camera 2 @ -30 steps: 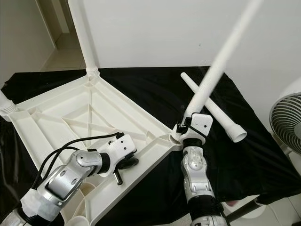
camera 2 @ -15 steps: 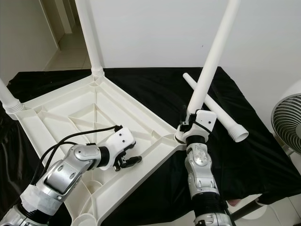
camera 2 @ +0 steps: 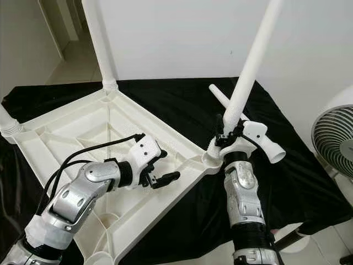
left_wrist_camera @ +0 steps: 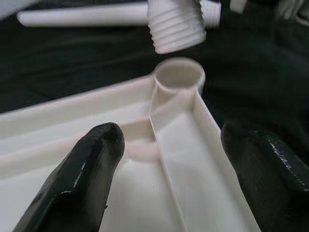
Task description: Building children table
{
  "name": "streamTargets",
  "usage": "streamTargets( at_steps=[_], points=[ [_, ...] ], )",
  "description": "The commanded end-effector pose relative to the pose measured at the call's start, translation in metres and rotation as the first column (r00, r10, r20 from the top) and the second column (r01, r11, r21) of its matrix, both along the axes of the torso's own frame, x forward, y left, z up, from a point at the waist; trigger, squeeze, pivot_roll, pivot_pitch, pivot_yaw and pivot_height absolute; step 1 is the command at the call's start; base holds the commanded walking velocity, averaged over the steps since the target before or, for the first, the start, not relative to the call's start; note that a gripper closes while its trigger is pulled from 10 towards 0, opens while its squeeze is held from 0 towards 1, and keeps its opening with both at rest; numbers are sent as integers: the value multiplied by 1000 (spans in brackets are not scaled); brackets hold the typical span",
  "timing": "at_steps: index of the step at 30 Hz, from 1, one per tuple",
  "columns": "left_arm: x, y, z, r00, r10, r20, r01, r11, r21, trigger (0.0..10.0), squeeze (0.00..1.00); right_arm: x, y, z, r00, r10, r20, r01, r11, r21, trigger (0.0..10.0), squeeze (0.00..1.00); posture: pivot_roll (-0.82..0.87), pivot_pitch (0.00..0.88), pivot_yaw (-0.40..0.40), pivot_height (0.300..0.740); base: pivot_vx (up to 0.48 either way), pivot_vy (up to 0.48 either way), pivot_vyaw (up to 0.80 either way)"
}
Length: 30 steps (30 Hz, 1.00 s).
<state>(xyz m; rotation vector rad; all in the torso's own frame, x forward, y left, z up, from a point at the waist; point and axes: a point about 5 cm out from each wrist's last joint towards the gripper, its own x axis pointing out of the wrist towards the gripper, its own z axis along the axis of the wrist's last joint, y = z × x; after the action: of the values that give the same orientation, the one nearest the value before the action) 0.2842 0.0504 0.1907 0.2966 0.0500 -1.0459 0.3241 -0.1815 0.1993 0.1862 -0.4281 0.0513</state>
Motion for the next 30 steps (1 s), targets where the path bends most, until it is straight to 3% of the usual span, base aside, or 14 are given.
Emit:
streamTargets(
  at_steps=[1, 3, 5, 7, 13, 19, 23, 30],
  points=[
    [3, 4, 8, 1000, 25, 14, -24, 999, -34, 10000, 0, 0, 2, 9, 999, 25, 28, -25, 1000, -4, 10000, 0, 18, 31, 37, 740, 0, 0, 0],
    [5, 5, 9, 1000, 30, -3, -31, 998, -58, 10000, 0, 0, 3, 9, 999, 44, 24, -43, 999, -27, 10000, 0, 18, 31, 37, 740, 0, 0, 0],
    [8, 8, 25, 999, 33, -8, -34, 981, -192, 10000, 0, -1, 3, 4, 994, 105, -17, -106, 987, -118, 10000, 0, 9, 38, 32, 740, 0, 0, 0],
    [9, 8, 31, 999, 30, -13, -32, 968, -249, 10000, 0, -1, 3, 4, 991, 129, -38, -133, 982, -135, 10000, 0, 8, 37, 33, 740, 0, 0, 0],
    [12, 9, 36, 997, 77, -5, -75, 958, -277, 10000, 0, 3, 0, 1, 986, 123, -112, -143, 971, -194, 10000, 0, 3, 34, 36, 740, 0, 0, 0],
    [12, 3, 39, 995, 60, -77, -82, 946, -314, 10000, 0, -4, 0, -5, 970, 178, -166, -222, 926, -304, 10000, 0, -15, 6, 42, 740, 0, 0, 0],
    [13, -7, 44, 982, -19, -187, -61, 911, -408, 10000, 0, -17, 6, -3, 929, 346, -133, -369, 888, -273, 10000, 0, -30, 0, 44, 740, 0, 0, 0],
    [11, -14, 49, 970, -95, -225, -25, 879, -476, 10000, 0, -27, 10, 2, 888, 448, -104, -460, 852, -252, 10000, 0, -41, 0, 50, 740, 0, 0, 0]
  ],
)
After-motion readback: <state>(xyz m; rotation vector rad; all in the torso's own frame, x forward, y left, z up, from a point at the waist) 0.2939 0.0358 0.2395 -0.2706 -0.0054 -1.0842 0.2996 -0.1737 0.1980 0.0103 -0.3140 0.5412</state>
